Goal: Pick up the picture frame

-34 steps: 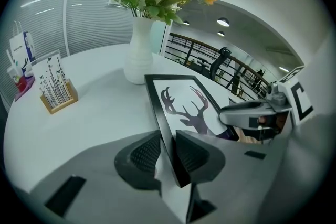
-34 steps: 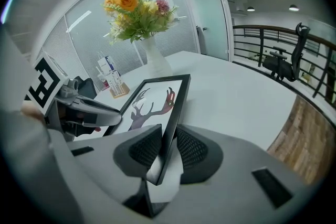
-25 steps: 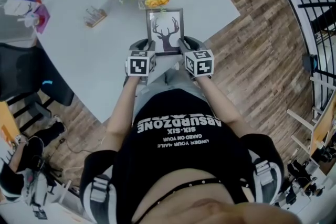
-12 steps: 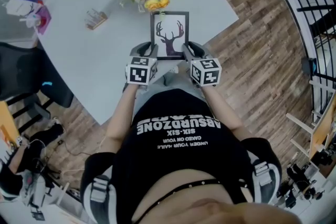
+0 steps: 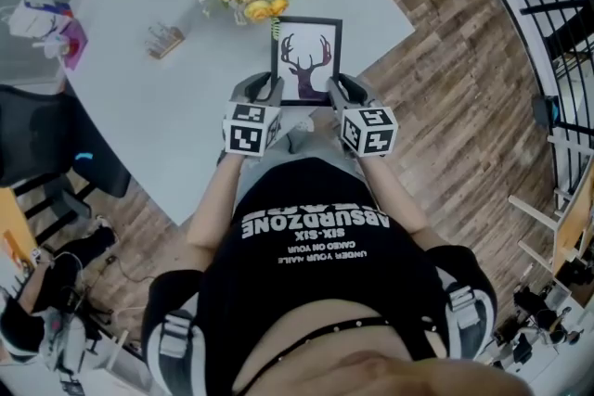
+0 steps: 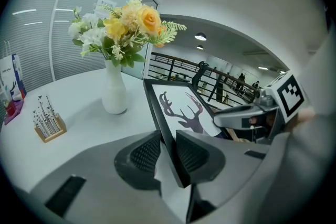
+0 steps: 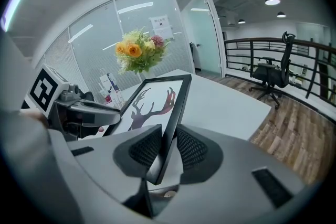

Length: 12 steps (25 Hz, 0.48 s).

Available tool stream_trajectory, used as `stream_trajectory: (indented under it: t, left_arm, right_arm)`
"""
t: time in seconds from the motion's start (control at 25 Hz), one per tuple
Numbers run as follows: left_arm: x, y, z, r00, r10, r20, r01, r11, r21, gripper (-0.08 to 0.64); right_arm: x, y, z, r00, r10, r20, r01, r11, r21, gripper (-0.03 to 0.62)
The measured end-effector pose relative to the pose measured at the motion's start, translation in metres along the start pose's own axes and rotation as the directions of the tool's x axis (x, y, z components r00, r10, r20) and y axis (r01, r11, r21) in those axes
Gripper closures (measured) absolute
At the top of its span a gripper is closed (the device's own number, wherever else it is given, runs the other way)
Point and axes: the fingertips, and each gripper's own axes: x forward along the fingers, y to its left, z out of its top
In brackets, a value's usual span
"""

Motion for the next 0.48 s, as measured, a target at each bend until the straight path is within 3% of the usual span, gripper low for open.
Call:
stream_trajectory:
  t: [0.48]
  left_arm:
    - [0.0, -0.022, 0.019, 0.999, -0.034, 0.038, 0.033, 0.999, 0.039, 0.457]
  right_arm:
    - [-0.027, -0.012, 0.015, 0.997, -0.054, 0.059, 0.054, 0.999, 0.008, 0.492]
